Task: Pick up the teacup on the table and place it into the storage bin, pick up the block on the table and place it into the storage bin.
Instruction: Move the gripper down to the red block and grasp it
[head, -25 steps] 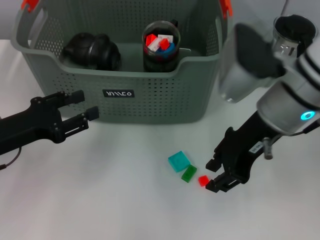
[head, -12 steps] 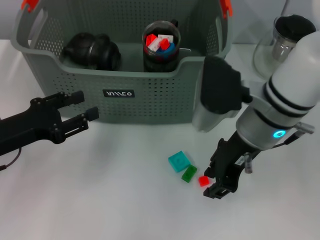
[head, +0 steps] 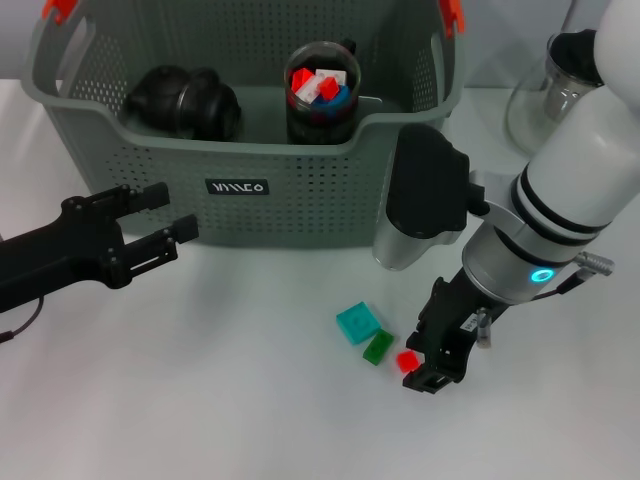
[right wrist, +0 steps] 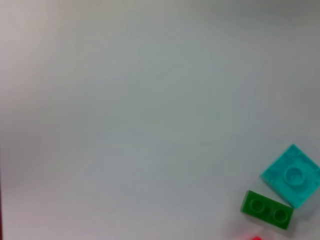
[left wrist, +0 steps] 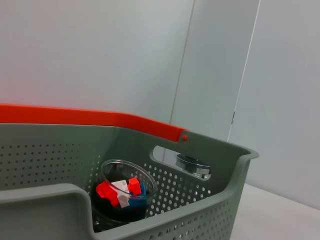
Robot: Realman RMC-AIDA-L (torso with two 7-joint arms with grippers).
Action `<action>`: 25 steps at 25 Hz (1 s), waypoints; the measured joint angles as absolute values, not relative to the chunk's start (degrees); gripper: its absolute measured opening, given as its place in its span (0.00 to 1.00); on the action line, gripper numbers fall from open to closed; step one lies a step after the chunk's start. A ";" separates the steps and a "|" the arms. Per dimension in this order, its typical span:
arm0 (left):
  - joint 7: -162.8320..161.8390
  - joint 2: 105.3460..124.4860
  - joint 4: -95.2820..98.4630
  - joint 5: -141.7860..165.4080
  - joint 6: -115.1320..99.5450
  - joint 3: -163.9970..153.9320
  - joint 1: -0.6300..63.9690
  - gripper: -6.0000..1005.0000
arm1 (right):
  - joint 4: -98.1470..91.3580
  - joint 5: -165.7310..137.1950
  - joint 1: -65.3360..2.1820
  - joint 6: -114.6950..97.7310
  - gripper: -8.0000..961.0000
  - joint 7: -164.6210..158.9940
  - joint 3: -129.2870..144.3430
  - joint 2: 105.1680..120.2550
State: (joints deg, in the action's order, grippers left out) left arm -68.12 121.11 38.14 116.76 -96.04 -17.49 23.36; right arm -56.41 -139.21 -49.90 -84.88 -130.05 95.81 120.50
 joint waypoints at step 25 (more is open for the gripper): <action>-67.62 120.39 42.22 122.66 -102.91 -17.48 21.84 0.57 | -53.68 -139.22 -50.27 -78.30 0.43 -130.78 100.33 120.68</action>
State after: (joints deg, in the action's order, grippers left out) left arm -67.62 120.39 42.22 122.66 -102.91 -17.48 21.84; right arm -53.68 -139.22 -50.27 -78.29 -130.78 100.33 120.68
